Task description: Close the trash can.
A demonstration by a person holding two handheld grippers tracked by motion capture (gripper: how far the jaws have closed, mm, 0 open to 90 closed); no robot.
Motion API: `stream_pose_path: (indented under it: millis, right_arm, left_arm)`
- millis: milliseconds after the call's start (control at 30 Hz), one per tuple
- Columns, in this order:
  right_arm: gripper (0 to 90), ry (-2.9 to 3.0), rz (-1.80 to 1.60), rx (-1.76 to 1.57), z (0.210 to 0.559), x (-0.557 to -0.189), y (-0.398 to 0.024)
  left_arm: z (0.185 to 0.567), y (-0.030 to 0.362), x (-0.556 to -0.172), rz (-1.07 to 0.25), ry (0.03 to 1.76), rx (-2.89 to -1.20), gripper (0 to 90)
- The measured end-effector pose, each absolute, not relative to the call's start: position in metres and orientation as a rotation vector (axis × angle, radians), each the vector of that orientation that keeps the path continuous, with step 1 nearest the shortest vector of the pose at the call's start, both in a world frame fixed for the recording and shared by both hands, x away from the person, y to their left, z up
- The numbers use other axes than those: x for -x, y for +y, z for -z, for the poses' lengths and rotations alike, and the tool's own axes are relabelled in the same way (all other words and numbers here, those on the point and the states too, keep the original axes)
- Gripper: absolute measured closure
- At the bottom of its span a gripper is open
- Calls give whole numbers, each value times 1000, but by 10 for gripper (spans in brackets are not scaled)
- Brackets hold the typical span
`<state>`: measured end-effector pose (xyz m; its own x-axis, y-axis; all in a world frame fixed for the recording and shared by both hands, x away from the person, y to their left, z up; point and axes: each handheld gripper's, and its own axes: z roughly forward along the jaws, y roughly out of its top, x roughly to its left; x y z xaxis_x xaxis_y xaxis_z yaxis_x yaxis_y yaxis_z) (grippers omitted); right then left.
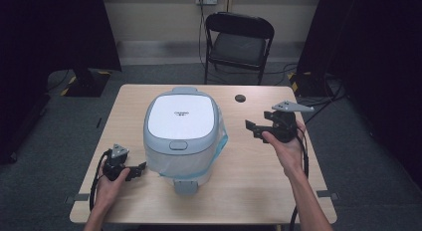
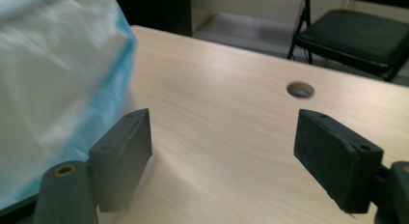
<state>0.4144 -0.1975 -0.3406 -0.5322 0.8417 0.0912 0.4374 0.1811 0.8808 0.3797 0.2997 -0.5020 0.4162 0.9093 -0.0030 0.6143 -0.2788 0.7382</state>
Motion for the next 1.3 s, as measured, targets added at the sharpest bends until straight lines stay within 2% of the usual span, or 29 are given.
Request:
stream_pose_path:
  millis: [333, 1000, 1300]
  right_arm:
    - [193, 2057, -1221, -1335, 390, -415, -227]
    - [182, 2098, -962, -1513, 484, -408, -257]
    - [152, 2040, -882, -1457, 499, -403, -253]
  left_arm:
    - [502, 300, -380, -563, 1288, -2003, 142]
    - [502, 299, -380, -564, 1290, -2001, 142]
    - [502, 299, -380, -565, 1290, -2001, 142]
